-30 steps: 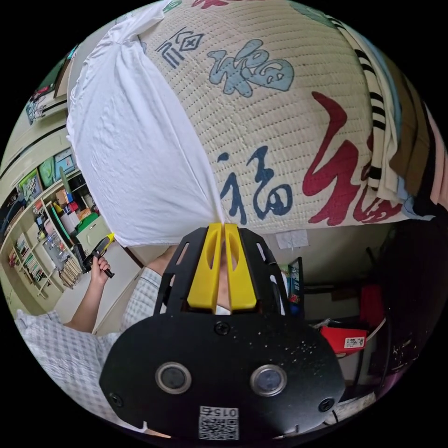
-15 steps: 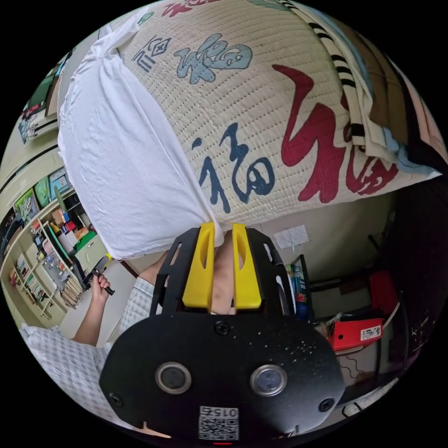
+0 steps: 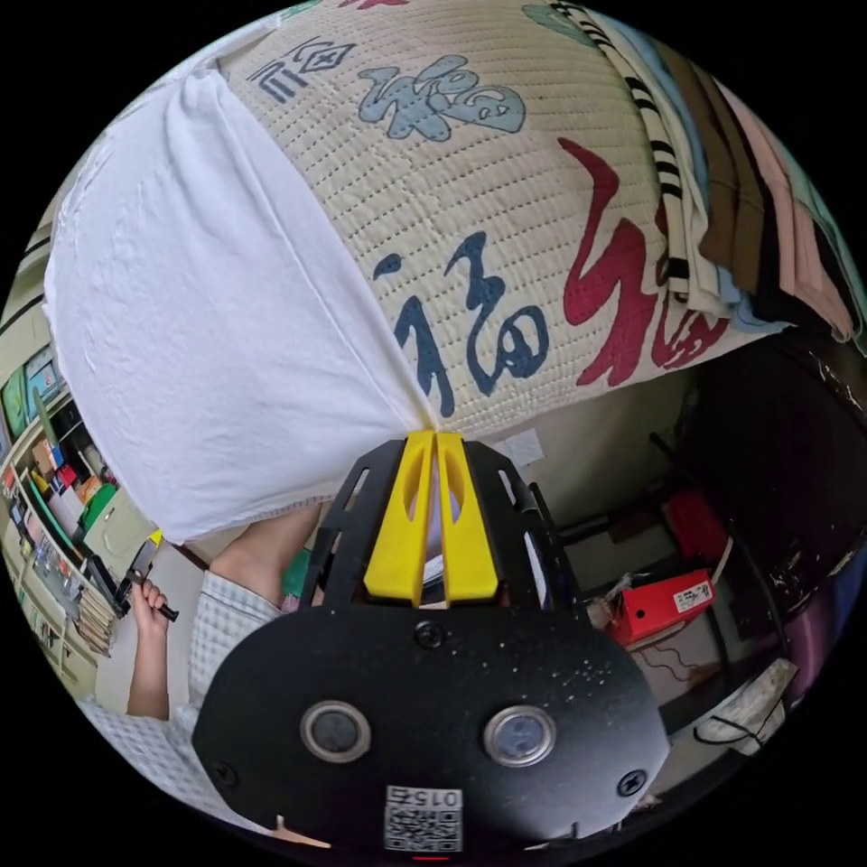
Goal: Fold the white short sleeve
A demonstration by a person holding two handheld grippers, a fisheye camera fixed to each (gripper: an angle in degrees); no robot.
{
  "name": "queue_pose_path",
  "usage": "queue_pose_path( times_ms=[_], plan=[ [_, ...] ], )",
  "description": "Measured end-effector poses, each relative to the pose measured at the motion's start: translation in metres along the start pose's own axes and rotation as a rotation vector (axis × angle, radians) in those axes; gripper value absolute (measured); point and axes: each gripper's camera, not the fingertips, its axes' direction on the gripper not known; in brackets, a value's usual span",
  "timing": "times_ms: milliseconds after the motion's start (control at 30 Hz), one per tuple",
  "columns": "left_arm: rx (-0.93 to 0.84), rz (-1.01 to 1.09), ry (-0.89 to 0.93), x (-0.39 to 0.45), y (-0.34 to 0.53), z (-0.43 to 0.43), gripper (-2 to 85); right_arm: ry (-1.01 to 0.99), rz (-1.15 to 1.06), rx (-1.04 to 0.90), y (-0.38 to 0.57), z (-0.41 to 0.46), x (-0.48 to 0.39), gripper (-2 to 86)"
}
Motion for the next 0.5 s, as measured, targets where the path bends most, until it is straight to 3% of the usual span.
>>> queue_pose_path(
  times_ms=[367,500],
  plan=[
    [0.008,-0.069,-0.023,0.016,-0.008,0.024,-0.9,-0.240,0.069,-0.006,-0.019,0.077,-0.001,4.1],
    [-0.053,-0.112,-0.195,0.020,-0.003,0.014,-0.9,-0.276,0.103,-0.002,-0.016,0.091,0.034,3.5]
  ],
)
